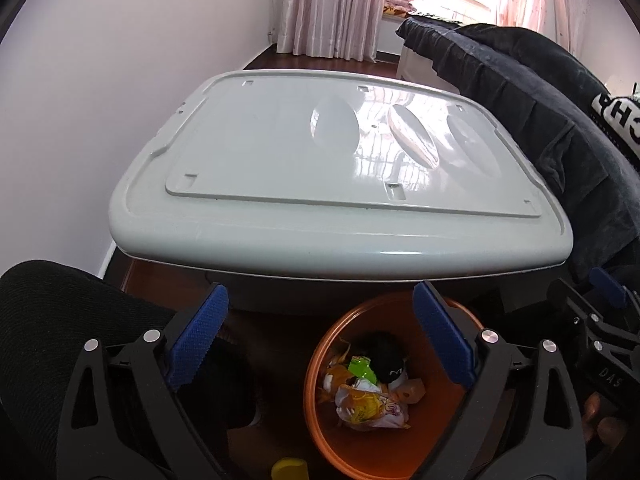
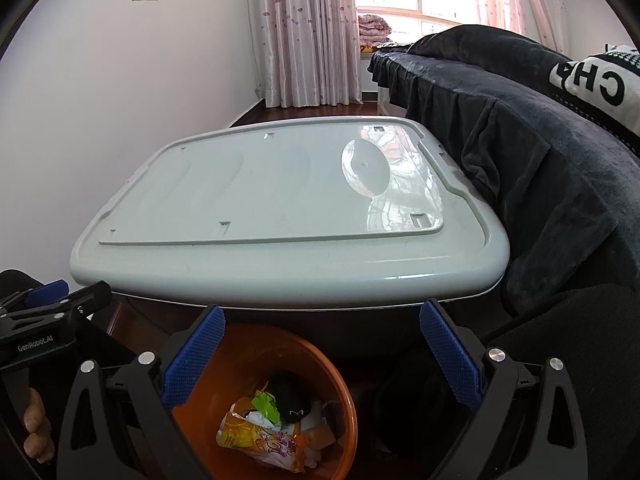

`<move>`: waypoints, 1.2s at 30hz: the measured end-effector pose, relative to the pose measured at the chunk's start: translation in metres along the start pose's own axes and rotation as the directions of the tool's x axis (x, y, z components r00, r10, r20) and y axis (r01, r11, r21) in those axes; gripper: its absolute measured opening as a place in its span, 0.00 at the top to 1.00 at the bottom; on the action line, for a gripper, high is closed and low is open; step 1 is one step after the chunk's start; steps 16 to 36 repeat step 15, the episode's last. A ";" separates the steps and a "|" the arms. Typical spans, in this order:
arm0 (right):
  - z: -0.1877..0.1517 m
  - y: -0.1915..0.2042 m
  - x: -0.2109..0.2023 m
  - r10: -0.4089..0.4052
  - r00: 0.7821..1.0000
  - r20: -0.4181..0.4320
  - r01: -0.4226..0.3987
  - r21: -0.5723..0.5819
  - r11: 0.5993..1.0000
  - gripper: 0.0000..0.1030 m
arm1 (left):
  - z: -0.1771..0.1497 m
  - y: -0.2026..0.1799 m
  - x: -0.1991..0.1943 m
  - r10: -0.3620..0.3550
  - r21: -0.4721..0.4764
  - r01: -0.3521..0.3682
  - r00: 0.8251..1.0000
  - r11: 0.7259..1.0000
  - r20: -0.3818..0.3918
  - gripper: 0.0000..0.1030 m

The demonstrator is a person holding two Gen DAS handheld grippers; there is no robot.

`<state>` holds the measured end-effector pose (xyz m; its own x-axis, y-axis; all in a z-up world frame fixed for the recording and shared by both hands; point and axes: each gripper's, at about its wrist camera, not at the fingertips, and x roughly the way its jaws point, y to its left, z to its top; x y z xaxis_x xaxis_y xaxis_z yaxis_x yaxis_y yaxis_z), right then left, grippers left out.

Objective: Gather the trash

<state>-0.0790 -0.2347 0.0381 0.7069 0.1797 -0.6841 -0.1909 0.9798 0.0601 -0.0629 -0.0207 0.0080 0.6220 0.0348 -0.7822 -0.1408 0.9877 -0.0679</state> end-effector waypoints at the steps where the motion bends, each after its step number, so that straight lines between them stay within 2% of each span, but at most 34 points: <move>1: 0.001 0.000 0.001 0.001 1.000 -0.001 -0.001 0.000 1.000 0.06 | 0.000 -0.001 0.001 0.000 0.003 0.000 1.000 1.000 -0.002 0.11; 7: 0.001 -0.003 0.001 -0.001 1.000 -0.003 0.001 0.007 1.000 0.05 | 0.000 -0.004 0.002 0.007 0.005 -0.007 1.000 1.000 -0.012 0.11; 10: 0.001 -0.003 0.001 -0.001 1.000 -0.003 0.001 0.011 1.000 0.05 | 0.000 -0.002 0.005 -0.017 -0.005 0.017 0.999 1.000 -0.029 0.11; 36: 0.001 -0.003 0.001 -0.001 1.000 -0.005 0.001 0.011 1.000 0.05 | 0.000 -0.002 0.006 -0.016 -0.011 0.016 0.999 1.000 -0.029 0.11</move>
